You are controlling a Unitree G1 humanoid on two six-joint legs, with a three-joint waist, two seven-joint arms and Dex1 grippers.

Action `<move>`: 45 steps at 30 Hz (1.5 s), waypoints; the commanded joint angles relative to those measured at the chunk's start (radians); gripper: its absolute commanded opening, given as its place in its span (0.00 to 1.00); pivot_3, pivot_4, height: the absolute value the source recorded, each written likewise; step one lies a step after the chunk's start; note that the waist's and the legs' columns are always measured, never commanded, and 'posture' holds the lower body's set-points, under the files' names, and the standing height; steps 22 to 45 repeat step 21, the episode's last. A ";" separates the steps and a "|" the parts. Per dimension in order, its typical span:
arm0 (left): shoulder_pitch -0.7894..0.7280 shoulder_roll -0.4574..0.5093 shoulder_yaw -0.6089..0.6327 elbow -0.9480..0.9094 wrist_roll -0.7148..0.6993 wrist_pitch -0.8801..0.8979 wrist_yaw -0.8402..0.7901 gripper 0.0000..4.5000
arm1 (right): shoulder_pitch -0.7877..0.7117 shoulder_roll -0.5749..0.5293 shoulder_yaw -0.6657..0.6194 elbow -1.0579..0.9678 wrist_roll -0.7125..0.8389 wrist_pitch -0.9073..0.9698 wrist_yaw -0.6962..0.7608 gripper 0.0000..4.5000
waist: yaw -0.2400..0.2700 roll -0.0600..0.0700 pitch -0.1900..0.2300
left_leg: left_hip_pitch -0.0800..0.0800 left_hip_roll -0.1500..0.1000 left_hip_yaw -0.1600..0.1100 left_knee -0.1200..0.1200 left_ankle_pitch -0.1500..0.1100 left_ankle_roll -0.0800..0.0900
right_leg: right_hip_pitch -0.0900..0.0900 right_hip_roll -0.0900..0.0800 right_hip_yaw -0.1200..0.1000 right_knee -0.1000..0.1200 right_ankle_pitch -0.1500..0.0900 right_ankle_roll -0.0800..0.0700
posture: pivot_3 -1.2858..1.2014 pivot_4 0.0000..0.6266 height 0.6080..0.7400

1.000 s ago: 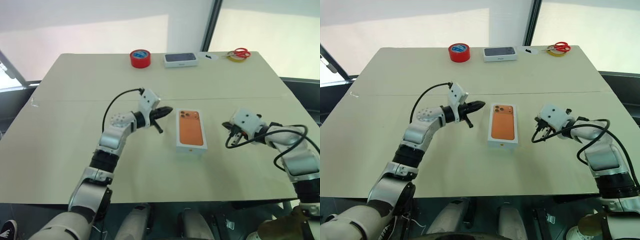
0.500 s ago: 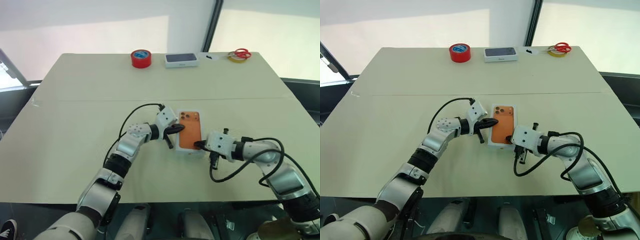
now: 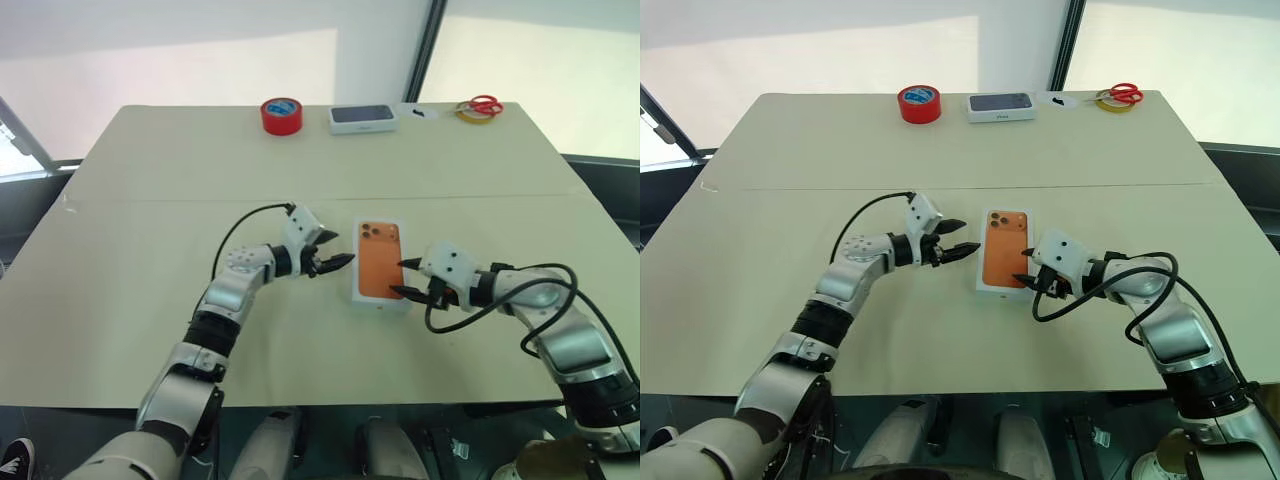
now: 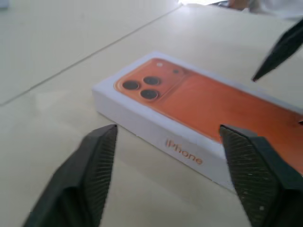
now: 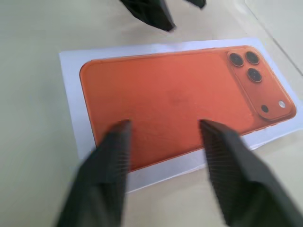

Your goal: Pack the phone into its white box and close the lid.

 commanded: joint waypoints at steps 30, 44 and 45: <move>0.491 0.511 0.448 -0.326 -0.188 0.102 -0.084 1.00 | 0.220 -0.199 -0.397 0.206 0.164 -0.221 0.217 0.99 | 0.021 0.003 0.001 | 0.003 0.000 0.003 -0.005 0.000 0.000 | 0.000 -0.002 0.003 -0.002 -0.004 -0.007 | 0.52 0.24 0.97; 0.491 0.511 0.448 -0.326 -0.188 0.102 -0.084 1.00 | 0.220 -0.199 -0.397 0.206 0.164 -0.221 0.217 0.99 | 0.021 0.003 0.001 | 0.003 0.000 0.003 -0.005 0.000 0.000 | 0.000 -0.002 0.003 -0.002 -0.004 -0.007 | 0.52 0.24 0.97; 0.491 0.511 0.448 -0.326 -0.188 0.102 -0.084 1.00 | 0.220 -0.199 -0.397 0.206 0.164 -0.221 0.217 0.99 | 0.021 0.003 0.001 | 0.003 0.000 0.003 -0.005 0.000 0.000 | 0.000 -0.002 0.003 -0.002 -0.004 -0.007 | 0.52 0.24 0.97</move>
